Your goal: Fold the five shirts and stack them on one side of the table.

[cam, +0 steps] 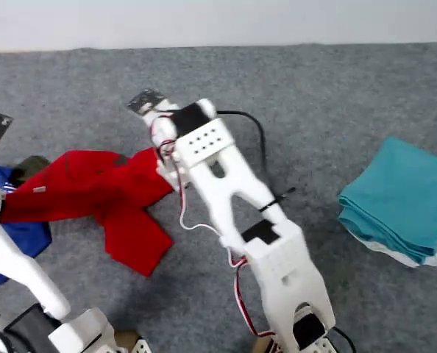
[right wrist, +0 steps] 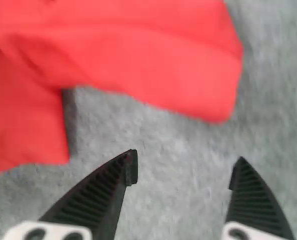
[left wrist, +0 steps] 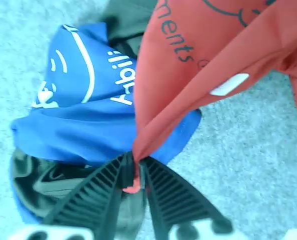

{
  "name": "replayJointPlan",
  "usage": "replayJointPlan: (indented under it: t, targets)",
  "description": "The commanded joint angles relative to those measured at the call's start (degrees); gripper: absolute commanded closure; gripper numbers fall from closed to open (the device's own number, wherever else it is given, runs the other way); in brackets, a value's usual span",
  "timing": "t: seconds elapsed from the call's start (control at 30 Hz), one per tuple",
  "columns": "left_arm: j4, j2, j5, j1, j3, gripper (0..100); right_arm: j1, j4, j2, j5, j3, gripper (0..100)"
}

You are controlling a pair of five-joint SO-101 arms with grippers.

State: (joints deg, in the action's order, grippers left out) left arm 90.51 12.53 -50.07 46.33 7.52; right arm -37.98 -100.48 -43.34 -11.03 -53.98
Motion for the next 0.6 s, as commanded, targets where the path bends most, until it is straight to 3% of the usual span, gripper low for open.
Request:
replayJointPlan:
  t: [0.0,0.27,0.33,0.43,0.5,0.57]
  targets:
    - [-0.79,2.55,0.0,0.35,0.84,100,-0.4,-0.22,-5.14,-0.79,-10.9,68.6]
    - [-0.79,2.64,0.0,0.35,1.54,100,0.84,-0.31,-22.55,-0.79,-28.92,70.5]
    - [-0.79,2.64,0.0,0.35,1.54,100,1.45,-0.84,-24.75,-0.79,-34.11,78.3]
    - [-0.79,2.9,0.0,0.35,1.54,100,2.42,-0.84,-25.36,-0.88,-40.53,99.5]
    - [-0.79,2.99,0.09,0.18,1.27,100,3.47,-1.98,-25.19,-0.88,-42.73,96.3]
    - [-0.79,3.08,0.09,0.09,1.01,100,4.62,-2.24,-23.25,-0.88,-42.37,99.6]
